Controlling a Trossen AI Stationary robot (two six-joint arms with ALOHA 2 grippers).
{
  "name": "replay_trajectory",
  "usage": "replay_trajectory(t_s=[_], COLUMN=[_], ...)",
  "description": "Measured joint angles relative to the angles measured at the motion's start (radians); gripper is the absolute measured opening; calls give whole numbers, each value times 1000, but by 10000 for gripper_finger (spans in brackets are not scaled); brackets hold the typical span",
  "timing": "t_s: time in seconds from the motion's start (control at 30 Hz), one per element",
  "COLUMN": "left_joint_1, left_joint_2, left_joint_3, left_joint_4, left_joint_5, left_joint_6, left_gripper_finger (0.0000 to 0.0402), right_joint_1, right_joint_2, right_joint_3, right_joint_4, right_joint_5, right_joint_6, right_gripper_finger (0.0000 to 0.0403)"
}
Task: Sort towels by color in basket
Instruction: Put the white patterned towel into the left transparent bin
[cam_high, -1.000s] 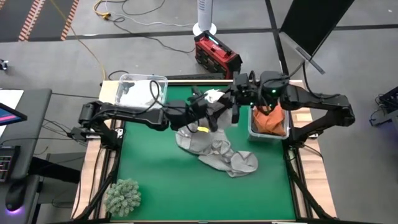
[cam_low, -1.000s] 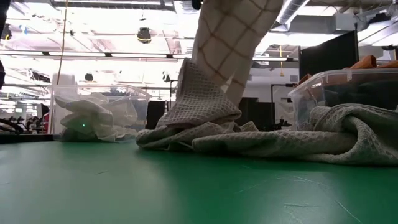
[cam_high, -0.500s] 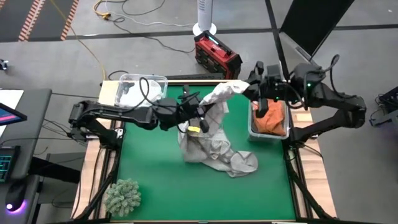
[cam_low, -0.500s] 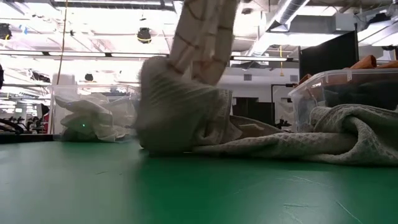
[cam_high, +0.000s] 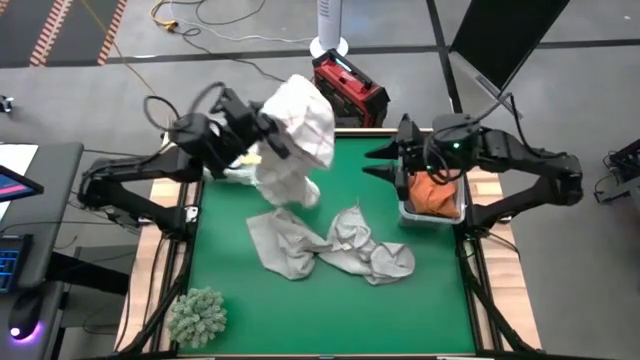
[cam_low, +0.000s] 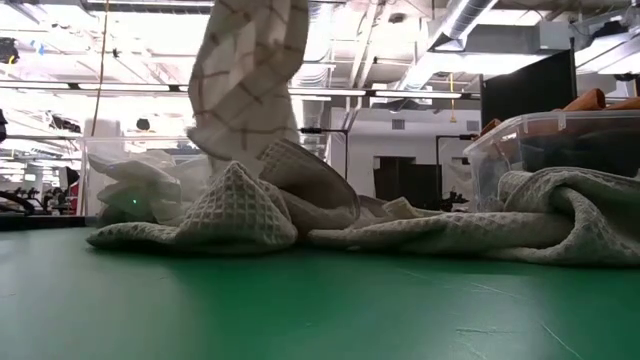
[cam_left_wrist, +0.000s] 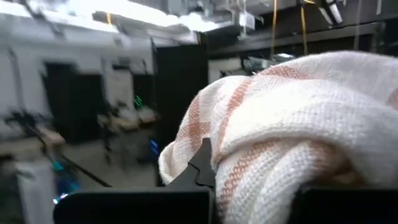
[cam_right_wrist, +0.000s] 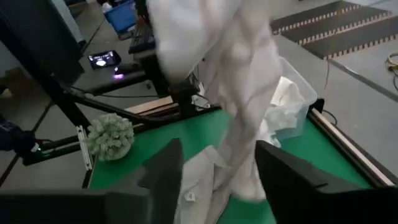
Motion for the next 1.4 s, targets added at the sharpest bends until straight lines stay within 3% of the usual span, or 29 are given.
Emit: replay_trajectory(t_s=[0.17, 0.4, 0.7, 0.83, 1.1, 1.27, 1.4], left_joint_1=[62, 174, 259, 310, 481, 635, 738], left_joint_2=[-44, -95, -195, -230, -241, -187, -136], left_joint_3=[0, 1, 1, 1, 2, 1, 1], left_joint_4=[18, 183, 181, 217, 292, 283, 310], left_joint_5=[-54, -45, -127, -131, 3, 75, 139], left_joint_6=[258, 391, 829, 951, 756, 535, 489], left_gripper_finger=[8, 12, 14, 14, 15, 15, 15], right_joint_1=[15, 44, 70, 67, 65, 65, 77], right_joint_2=[38, 102, 115, 113, 115, 115, 115], right_joint_3=[0, 0, 0, 0, 0, 0, 0], right_joint_4=[-2, -21, -36, -35, -33, -33, -34], right_joint_5=[0, 1, 4, 8, 24, 26, 26], right_joint_6=[4, 53, 90, 97, 97, 102, 142], right_gripper_finger=[258, 259, 259, 260, 260, 260, 260])
